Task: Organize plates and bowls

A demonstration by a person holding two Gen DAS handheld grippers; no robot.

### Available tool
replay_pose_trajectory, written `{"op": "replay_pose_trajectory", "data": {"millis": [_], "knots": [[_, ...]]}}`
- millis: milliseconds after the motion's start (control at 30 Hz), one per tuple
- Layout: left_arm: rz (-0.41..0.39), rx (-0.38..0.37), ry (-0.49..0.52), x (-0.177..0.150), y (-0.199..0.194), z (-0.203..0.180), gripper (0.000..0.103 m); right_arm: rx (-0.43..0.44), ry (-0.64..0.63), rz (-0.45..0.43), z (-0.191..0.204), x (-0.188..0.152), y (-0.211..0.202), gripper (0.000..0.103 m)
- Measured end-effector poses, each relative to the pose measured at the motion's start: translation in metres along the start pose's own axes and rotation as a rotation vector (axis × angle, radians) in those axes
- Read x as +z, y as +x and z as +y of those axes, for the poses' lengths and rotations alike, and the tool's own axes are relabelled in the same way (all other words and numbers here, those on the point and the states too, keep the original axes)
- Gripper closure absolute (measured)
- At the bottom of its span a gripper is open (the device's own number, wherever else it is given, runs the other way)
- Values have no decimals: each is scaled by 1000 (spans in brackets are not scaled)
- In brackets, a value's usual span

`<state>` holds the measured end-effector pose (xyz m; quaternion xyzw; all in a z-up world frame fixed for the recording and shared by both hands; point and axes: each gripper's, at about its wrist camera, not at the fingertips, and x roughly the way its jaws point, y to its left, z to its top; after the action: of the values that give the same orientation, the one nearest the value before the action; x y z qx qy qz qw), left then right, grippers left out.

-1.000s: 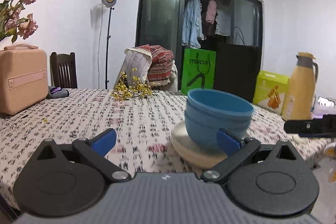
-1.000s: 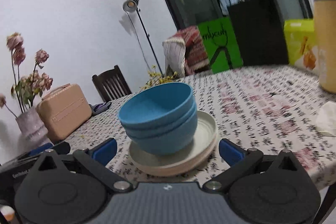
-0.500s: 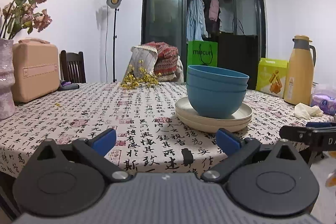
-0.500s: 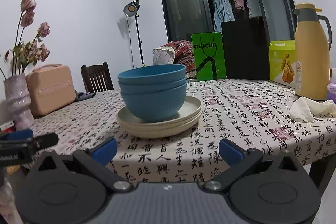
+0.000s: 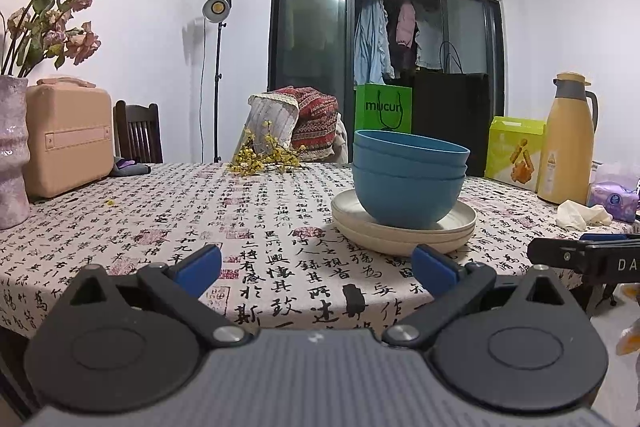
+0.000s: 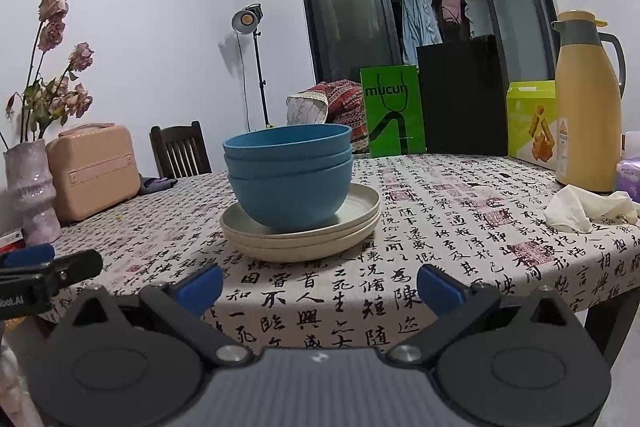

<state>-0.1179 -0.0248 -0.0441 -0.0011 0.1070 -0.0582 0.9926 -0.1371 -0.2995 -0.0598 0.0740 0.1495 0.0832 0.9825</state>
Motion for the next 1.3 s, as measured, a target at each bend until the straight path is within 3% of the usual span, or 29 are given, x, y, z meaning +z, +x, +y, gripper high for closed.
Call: {"op": "replay_pose_trajectory", "data": {"millis": [1300], "knots": [[-5, -10, 3, 1, 1, 3, 0, 2, -1, -2, 0, 2, 5, 0]]}}
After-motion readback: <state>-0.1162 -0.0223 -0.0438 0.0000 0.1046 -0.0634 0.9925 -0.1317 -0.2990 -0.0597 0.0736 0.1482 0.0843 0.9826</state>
